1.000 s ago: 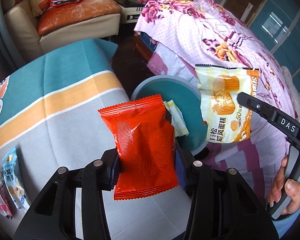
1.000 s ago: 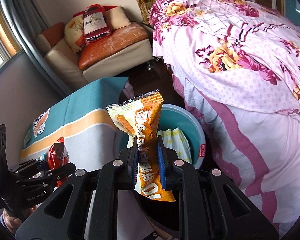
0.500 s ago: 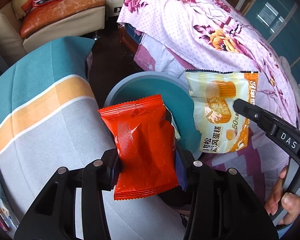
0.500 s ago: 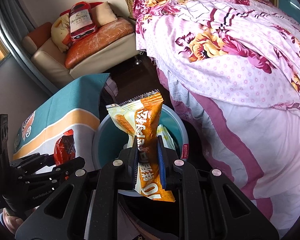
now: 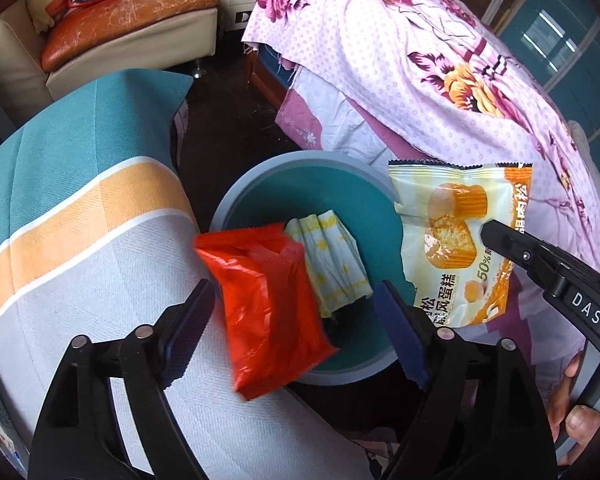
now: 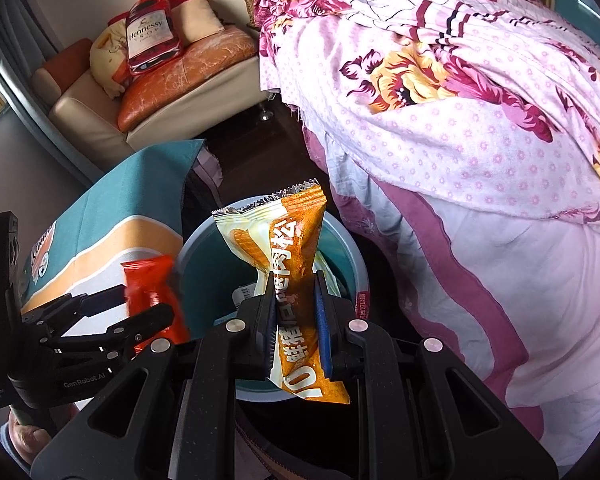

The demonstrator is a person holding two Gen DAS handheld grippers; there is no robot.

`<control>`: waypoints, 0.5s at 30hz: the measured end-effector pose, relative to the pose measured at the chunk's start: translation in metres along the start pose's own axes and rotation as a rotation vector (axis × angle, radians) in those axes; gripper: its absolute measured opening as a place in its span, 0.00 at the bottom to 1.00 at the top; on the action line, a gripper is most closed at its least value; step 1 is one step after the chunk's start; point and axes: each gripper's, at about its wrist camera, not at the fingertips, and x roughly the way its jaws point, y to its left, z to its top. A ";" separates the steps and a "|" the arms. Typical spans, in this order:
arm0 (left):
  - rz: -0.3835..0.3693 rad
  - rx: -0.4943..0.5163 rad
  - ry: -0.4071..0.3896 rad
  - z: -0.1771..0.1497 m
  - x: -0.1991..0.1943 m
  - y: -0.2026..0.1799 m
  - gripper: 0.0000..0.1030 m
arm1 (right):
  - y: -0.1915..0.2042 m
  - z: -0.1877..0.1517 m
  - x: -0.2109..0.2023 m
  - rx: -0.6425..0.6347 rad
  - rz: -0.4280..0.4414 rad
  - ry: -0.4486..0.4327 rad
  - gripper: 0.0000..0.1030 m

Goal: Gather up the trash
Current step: 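Carry both snack bags over the bucket and release them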

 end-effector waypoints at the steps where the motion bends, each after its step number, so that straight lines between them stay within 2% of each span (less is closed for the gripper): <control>1: 0.004 -0.001 -0.001 0.000 0.000 0.001 0.84 | 0.001 0.000 0.001 -0.001 0.000 0.002 0.16; 15: 0.001 -0.050 0.028 -0.014 -0.002 0.023 0.86 | 0.012 0.000 0.016 -0.022 -0.015 0.043 0.16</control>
